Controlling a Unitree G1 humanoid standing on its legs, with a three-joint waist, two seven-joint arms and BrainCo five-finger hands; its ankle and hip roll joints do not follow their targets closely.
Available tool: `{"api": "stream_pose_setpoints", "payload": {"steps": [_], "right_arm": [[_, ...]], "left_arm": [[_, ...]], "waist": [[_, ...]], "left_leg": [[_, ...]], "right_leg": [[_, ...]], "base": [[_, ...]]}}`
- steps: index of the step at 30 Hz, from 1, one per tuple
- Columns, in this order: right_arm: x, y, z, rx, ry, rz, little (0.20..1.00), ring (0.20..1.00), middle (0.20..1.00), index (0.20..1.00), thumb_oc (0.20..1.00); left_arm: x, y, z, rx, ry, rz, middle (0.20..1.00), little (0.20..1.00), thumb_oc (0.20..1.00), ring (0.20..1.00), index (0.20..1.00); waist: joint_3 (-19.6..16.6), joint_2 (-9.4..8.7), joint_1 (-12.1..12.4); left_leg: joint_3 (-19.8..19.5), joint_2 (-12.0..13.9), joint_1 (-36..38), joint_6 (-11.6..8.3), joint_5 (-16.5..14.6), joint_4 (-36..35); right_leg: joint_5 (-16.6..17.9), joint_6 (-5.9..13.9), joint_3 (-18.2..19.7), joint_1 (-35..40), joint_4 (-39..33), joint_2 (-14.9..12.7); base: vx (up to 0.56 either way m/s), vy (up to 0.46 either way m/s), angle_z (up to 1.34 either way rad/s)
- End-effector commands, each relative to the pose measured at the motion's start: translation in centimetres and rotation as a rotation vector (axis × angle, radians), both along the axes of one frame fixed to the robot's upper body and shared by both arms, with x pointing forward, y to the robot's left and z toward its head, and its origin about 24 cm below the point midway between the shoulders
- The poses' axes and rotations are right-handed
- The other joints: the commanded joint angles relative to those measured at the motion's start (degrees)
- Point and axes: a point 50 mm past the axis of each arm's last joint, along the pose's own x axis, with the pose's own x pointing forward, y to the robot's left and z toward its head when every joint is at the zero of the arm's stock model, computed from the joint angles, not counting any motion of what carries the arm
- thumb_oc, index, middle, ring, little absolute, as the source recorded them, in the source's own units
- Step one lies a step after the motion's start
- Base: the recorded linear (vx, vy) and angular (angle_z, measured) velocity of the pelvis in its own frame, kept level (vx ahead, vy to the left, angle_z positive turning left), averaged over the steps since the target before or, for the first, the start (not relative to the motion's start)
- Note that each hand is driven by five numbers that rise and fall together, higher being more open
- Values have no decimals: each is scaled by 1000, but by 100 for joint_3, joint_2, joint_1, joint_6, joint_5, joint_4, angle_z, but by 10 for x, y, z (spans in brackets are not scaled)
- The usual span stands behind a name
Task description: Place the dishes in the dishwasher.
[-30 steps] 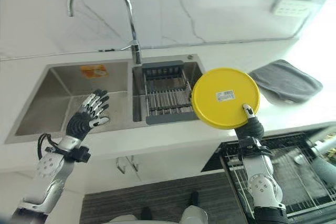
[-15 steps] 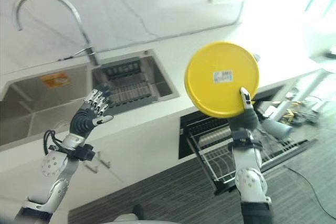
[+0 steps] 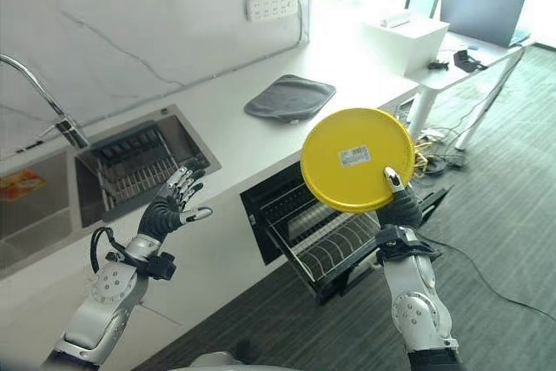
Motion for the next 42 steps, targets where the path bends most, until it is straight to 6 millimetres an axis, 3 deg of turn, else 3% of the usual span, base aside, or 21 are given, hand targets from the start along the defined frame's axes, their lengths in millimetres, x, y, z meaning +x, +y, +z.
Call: {"api": "stream_pose_setpoints", "payload": {"steps": [1,5,10,15,18,21,22,24,28,31,35,39,41,42], "right_arm": [[10,22,62,-14,-340,81,200,200,200,200,200],[6,18,65,-43,-352,74,200,200,200,200,200],[9,22,69,-49,-344,63,200,200,200,200,200],[10,25,77,-53,-373,25,200,200,200,200,200],[10,22,78,-75,-391,-17,200,200,200,200,200],[7,21,83,-77,-431,-39,200,200,200,200,200],[6,22,84,-74,-440,-48,200,200,200,200,200],[3,19,87,-73,-452,-74,200,200,200,200,200],[4,22,92,-101,-485,-75,200,200,200,200,200],[1,30,102,-225,-545,-44,200,200,200,200,200],[-2,29,107,-426,-585,-75,200,200,200,200,200],[-10,20,115,-683,-637,-210,200,200,200,200,200],[-13,15,120,-873,-665,-331,200,200,200,200,200],[-14,11,124,-1030,-689,-440,200,200,200,200,200]], "left_arm": [[7,-4,41,96,-220,-31,1000,1000,1000,1000,1000],[7,-2,43,129,-228,-37,1000,1000,1000,1000,1000],[8,-5,48,186,-295,-18,1000,1000,1000,1000,1000],[7,-10,48,201,-303,-46,1000,1000,1000,1000,1000],[7,-12,54,226,-342,-64,1000,1000,1000,1000,1000],[7,-15,58,247,-370,-75,1000,1000,1000,1000,1000],[8,-17,59,255,-377,-79,1000,1000,1000,1000,1000],[9,-18,61,263,-380,-101,1000,1000,1000,1000,1000],[8,-23,63,281,-417,-102,1000,1000,1000,1000,1000],[1,-11,65,141,-395,-67,1000,1000,1000,1000,1000],[-5,1,54,101,-346,-1,1000,1000,1000,1000,1000],[-9,14,33,130,-233,55,1000,1000,1000,1000,1000],[-15,26,12,129,-122,106,1000,1000,1000,1000,1000],[-21,36,-8,99,-22,172,1000,1000,1000,1000,1000]], "waist": [[204,-399,179],[49,-445,184],[89,-504,216],[147,-592,303],[197,-621,408],[250,-644,347],[273,-645,279],[308,-642,142],[335,-751,242],[314,-698,372],[260,-560,353],[173,-472,322],[126,-414,350],[101,-385,396]], "left_leg": [[-443,98,145,64,-65,-140],[-682,-31,429,254,-249,-244],[-901,-60,646,331,-350,-244],[-1062,-80,629,458,-326,-244],[-927,68,586,379,-350,-244],[-819,232,615,300,-459,-244],[-865,302,627,284,-512,-244],[-1060,417,590,284,-514,-244],[-1075,728,414,93,-459,-244],[-930,1073,354,-152,-284,-244],[-833,1228,402,-282,-209,-244],[-830,1267,436,-331,-198,-244],[-853,1265,448,-353,-199,-244],[-874,1253,458,-359,-206,-244]], "right_leg": [[307,194,-173,415,-319,93],[243,323,-328,275,122,26],[220,411,-492,-85,790,-80],[257,479,-272,-292,1258,-159],[440,514,-448,-132,534,-509],[1144,714,-385,-191,-157,-985],[1281,743,-186,-290,-242,-1065],[1268,785,325,-511,-166,-1027],[1050,831,115,-467,-324,-934],[867,786,-146,-440,-324,-813],[765,689,-318,-350,-324,-763],[708,640,-365,-307,-324,-749],[685,633,-390,-278,-324,-750],[664,634,-422,-246,-324,-759]], "base": [[289,151,-3],[281,183,-30],[235,161,1],[156,64,-4],[55,-178,-11],[38,-309,-29],[56,-379,-18],[18,-399,34],[-76,-498,73],[-125,-348,-2],[-112,-92,-4],[-65,13,7],[-69,40,9],[-60,47,9]]}}
